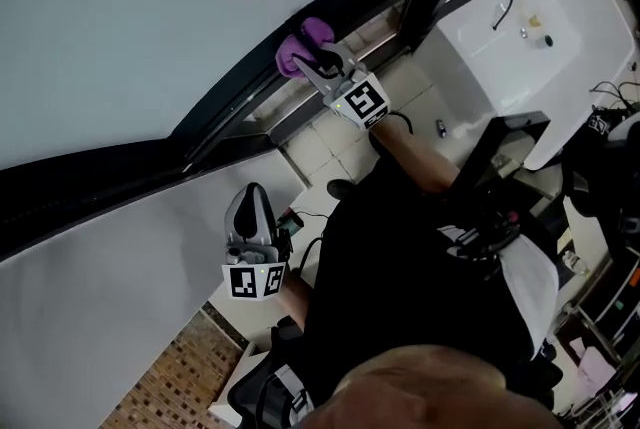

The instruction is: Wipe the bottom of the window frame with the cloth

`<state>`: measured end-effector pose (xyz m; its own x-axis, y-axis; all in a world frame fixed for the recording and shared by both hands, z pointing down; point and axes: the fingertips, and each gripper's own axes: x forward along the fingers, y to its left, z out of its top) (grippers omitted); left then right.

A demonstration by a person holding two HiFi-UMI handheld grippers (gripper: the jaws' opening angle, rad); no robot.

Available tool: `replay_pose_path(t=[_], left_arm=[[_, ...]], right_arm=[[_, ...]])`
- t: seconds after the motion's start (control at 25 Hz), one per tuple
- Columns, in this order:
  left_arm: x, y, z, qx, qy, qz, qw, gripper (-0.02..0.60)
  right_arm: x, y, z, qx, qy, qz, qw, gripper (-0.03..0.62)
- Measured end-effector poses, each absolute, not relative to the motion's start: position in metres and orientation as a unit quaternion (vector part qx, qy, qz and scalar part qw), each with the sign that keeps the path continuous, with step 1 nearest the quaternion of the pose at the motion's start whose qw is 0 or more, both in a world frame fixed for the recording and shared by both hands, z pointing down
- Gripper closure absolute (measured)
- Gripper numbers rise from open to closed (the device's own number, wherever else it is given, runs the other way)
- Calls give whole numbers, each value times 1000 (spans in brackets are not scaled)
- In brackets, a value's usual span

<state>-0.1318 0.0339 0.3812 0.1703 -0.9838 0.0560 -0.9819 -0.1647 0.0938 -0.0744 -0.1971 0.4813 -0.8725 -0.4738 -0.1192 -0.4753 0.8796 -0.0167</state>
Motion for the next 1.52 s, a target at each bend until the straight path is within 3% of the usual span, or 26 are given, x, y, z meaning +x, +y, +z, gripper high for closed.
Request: replay_pose_path(t=[0.4, 0.68, 0.8, 1.04, 1.16, 1.52], left_arm=[[-120, 17, 384, 781, -621, -9, 57, 580], [-119, 9, 385, 786, -615, -14, 59, 580], [-119, 9, 385, 789, -611, -18, 55, 580], [-116, 15, 378, 787, -614, -29, 44, 580], [-118, 21, 378, 780, -623, -33, 43, 580], [-120, 8, 392, 783, -618, -30, 58, 580]], right_arm=[[-26, -156, 480, -241, 969, 43, 36, 530], [29, -124, 422, -237, 966, 4, 102, 530], [30, -170, 408, -278, 960, 21, 34, 530], [-70, -250, 406, -219, 959, 98, -153, 528], [-87, -255, 433, -180, 951, 102, -228, 530], [-20, -153, 446, -97, 957, 126, -242, 531]])
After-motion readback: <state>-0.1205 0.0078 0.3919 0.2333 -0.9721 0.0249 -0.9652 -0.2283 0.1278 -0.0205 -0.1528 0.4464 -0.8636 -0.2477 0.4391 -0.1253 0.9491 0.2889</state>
